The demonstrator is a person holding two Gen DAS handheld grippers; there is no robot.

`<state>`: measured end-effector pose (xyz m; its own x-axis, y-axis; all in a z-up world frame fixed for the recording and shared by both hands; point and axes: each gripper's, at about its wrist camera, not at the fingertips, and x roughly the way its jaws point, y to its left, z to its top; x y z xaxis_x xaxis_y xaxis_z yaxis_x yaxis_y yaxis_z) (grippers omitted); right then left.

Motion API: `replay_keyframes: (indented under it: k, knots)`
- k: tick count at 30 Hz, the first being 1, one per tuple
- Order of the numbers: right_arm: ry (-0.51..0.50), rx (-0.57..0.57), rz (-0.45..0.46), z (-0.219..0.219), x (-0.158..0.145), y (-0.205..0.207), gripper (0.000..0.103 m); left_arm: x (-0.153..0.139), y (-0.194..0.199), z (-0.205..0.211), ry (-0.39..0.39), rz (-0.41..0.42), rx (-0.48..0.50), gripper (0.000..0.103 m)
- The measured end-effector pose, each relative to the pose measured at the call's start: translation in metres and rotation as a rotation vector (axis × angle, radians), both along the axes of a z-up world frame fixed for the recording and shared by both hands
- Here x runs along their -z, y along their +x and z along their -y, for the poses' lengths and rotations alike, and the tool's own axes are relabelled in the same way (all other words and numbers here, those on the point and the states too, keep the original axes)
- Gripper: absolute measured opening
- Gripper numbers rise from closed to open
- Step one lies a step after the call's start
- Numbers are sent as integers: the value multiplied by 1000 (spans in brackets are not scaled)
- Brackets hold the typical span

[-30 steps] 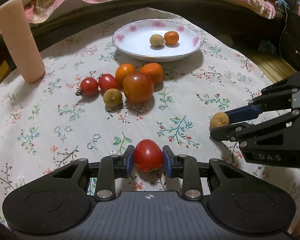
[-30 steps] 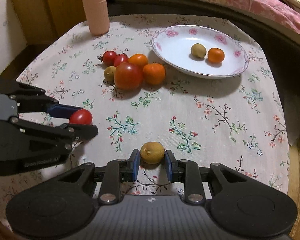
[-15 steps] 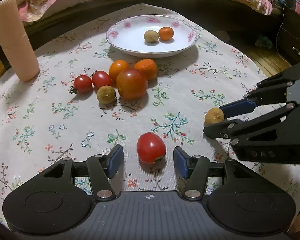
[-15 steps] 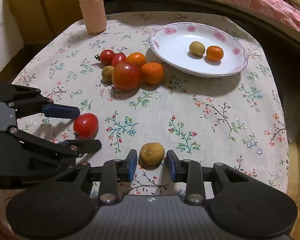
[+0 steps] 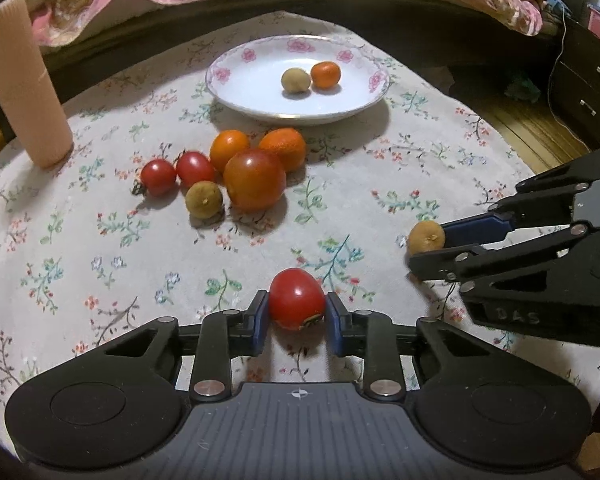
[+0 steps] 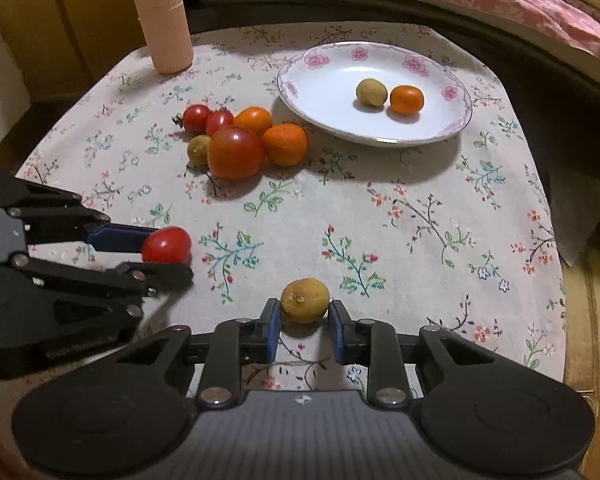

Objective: Organize fruits
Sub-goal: 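Carry the tan fruit and the red cherry tomato over the white plate with both tools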

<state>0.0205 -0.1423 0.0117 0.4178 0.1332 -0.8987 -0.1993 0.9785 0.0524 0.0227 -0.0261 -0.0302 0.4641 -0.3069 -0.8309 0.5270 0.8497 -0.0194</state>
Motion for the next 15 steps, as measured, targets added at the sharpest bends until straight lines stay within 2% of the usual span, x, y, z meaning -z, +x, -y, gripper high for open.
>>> replay_keyframes:
  k: [4, 8, 15]
  knots:
    - [21, -3, 20, -4, -9, 5, 28, -12, 5, 7, -6, 32, -8, 36]
    - [51, 43, 41, 4, -20, 16, 28, -22, 16, 10, -37, 42, -23, 36]
    - [55, 87, 73, 19, -33, 43, 28, -32, 44, 24, -46, 75, -34, 36]
